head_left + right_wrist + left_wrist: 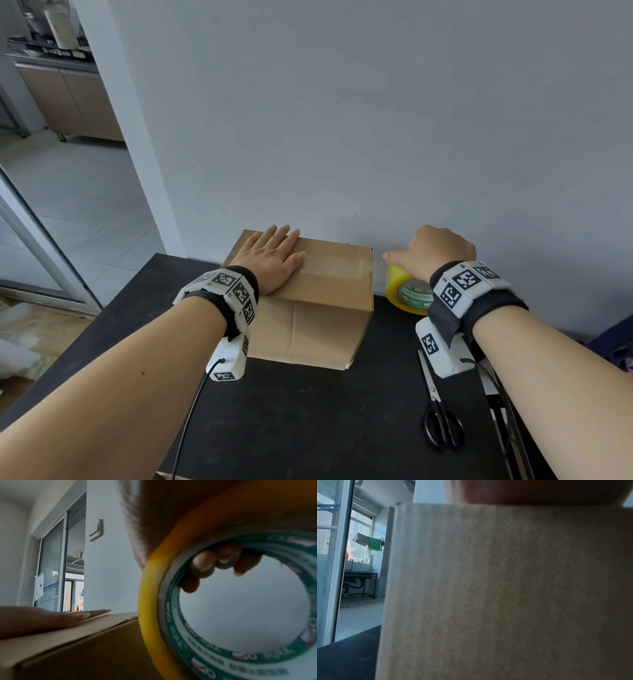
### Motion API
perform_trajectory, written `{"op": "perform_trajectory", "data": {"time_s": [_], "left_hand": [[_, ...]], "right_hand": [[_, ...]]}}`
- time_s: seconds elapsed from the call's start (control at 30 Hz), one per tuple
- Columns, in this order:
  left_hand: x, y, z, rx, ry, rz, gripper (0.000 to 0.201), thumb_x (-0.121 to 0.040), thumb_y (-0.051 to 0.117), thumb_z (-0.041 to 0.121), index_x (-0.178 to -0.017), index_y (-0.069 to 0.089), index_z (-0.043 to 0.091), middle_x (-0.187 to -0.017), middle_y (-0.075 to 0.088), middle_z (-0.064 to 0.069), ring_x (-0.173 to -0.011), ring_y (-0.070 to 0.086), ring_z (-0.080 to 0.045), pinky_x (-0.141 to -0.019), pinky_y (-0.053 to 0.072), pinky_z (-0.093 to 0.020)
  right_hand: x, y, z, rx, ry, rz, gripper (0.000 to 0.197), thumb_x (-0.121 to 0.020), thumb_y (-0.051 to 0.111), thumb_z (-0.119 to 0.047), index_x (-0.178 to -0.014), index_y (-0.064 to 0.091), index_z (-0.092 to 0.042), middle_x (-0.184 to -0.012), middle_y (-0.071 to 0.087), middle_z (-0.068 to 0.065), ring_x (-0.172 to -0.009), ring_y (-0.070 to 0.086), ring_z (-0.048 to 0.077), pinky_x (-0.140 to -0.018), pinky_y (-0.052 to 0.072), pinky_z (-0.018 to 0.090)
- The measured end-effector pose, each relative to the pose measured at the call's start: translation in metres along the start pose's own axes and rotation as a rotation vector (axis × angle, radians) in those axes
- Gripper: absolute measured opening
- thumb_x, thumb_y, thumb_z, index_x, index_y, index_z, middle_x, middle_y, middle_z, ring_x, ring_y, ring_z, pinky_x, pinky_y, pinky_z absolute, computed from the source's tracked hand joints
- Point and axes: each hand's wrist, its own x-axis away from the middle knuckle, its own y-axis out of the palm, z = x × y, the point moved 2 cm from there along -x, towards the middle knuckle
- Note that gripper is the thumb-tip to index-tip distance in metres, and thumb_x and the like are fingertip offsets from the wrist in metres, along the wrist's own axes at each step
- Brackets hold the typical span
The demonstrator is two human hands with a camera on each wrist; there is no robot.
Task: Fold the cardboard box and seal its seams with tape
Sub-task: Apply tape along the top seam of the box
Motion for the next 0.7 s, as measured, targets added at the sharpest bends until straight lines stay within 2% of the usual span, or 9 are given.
{"op": "perform_trajectory", "data": {"time_s": [0.23,0.47,0.53,0.6,0.63,0.7], "left_hand": [[-0.001,0.002,-0.001,-0.028,-0.002,0.016,0.059,-0.098,0.014,0.052,-0.151,-0.002,0.031,-0.160,-0.005,0.009,-0.146,-0.010,-0.009,-0.118,-0.007,-0.030],[-0.002,-0.004,0.000,-0.023,-0.021,0.018,0.057,-0.099,0.015,0.051,-0.151,0.003,0.032,-0.160,-0.002,0.008,-0.147,-0.007,-0.010,-0.118,-0.004,-0.033],[-0.002,-0.007,-0.001,0.014,-0.061,-0.002,0.056,-0.098,0.013,0.052,-0.150,0.002,0.033,-0.160,-0.002,0.008,-0.147,-0.008,-0.010,-0.118,-0.004,-0.037],[-0.002,-0.007,0.001,0.002,-0.071,-0.013,0.057,-0.098,0.011,0.053,-0.150,0.001,0.034,-0.160,-0.003,0.008,-0.146,-0.009,-0.010,-0.118,-0.004,-0.040],[-0.002,-0.006,0.001,-0.027,-0.069,-0.018,0.058,-0.097,0.011,0.054,-0.150,0.001,0.034,-0.160,-0.004,0.008,-0.146,-0.010,-0.011,-0.118,-0.004,-0.042],[-0.003,-0.007,0.001,-0.074,-0.078,-0.029,0.060,-0.096,0.013,0.056,-0.150,0.000,0.034,-0.160,-0.006,0.007,-0.147,-0.010,-0.012,-0.118,-0.004,-0.045]], "right_hand": [[-0.002,0.015,0.003,-0.036,0.031,-0.027,0.049,-0.080,0.056,-0.059,-0.059,0.045,-0.016,-0.063,0.052,0.001,-0.057,0.047,0.019,-0.050,0.028,0.023],[-0.007,0.021,0.013,-0.264,0.071,-0.153,0.053,-0.082,0.052,-0.062,-0.059,0.042,-0.015,-0.061,0.050,0.001,-0.056,0.049,0.020,-0.050,0.031,0.025],[-0.008,0.021,0.010,-0.328,0.074,-0.190,0.049,-0.088,0.045,-0.056,-0.069,0.048,-0.010,-0.070,0.050,0.005,-0.065,0.050,0.023,-0.058,0.038,0.027],[-0.007,0.021,0.011,-0.396,0.079,-0.238,0.040,-0.093,0.039,-0.047,-0.084,0.049,-0.009,-0.083,0.050,0.009,-0.078,0.048,0.027,-0.073,0.041,0.033],[-0.007,0.021,0.011,-0.429,0.081,-0.258,0.036,-0.094,0.039,-0.043,-0.087,0.049,-0.008,-0.086,0.049,0.011,-0.081,0.047,0.027,-0.074,0.039,0.033],[-0.008,0.022,0.013,-0.479,0.086,-0.277,0.035,-0.093,0.042,-0.038,-0.079,0.047,-0.006,-0.080,0.049,0.010,-0.082,0.047,0.028,-0.072,0.035,0.033]]}}
